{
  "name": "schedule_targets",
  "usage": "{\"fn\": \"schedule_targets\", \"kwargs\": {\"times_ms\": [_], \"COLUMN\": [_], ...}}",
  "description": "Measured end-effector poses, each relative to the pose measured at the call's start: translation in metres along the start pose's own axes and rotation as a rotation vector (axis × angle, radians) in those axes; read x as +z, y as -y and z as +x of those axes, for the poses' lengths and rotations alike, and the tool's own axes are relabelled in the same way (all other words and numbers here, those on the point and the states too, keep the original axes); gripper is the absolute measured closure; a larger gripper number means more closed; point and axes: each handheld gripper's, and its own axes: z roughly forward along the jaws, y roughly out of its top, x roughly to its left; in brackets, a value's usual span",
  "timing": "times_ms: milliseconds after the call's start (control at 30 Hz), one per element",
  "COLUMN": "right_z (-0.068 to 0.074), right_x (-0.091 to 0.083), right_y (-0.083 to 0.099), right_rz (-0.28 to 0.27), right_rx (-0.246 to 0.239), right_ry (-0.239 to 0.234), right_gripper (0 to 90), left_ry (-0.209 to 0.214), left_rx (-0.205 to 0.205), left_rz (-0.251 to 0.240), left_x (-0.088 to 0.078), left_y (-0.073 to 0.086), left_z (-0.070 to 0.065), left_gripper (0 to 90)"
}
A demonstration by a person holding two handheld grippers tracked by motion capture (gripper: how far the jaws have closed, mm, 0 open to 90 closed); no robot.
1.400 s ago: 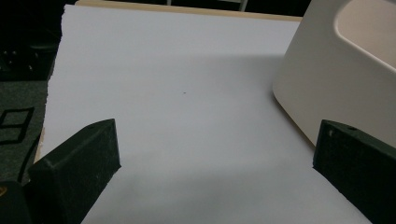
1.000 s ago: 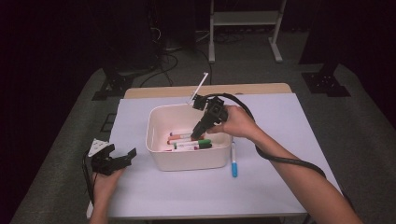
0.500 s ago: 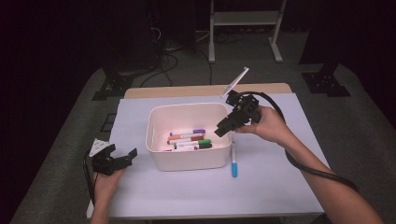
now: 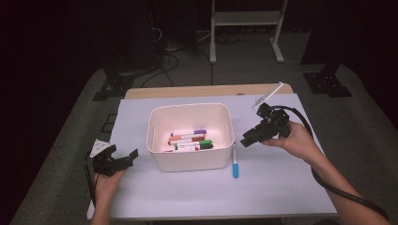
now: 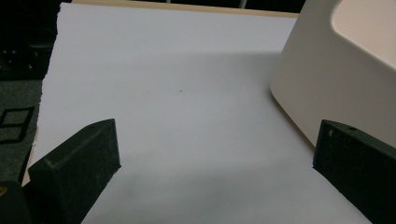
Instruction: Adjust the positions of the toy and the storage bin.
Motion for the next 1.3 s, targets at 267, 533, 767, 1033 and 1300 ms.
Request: {"fn": "schedule_targets", "kwargs": {"times_ms": [267, 533, 767, 1033, 1300], "right_z": [-0.02, -0.032, -0.04, -0.037, -0.037], "right_x": [0.03, 0.063, 0.087, 0.103, 0.114], "right_y": [0.036, 0.045, 0.047, 0.047, 0.048], "right_rz": [-0.01, -0.001, -0.016, -0.021, -0.014], "right_rx": [0.083, 0.135, 0.174, 0.185, 0.189], "right_ry": [0.003, 0.043, 0.066, 0.116, 0.16], "right_gripper": [56.2, 53.4, 51.6, 49.9, 49.1], "left_ry": [-0.001, -0.001, -0.001, 0.0, -0.001], "left_rx": [0.002, -0.004, -0.008, -0.008, -0.01], "left_rz": [0.001, -0.003, -0.003, -0.004, -0.004], "left_x": [0.0, -0.001, -0.001, -0.001, -0.001], "left_y": [0.0, 0.0, 0.0, 0.0, 0.0], "left_z": [0.0, 0.002, 0.002, 0.002, 0.003], "left_gripper": [0.0, 0.0, 0.0, 0.0, 0.0]}}
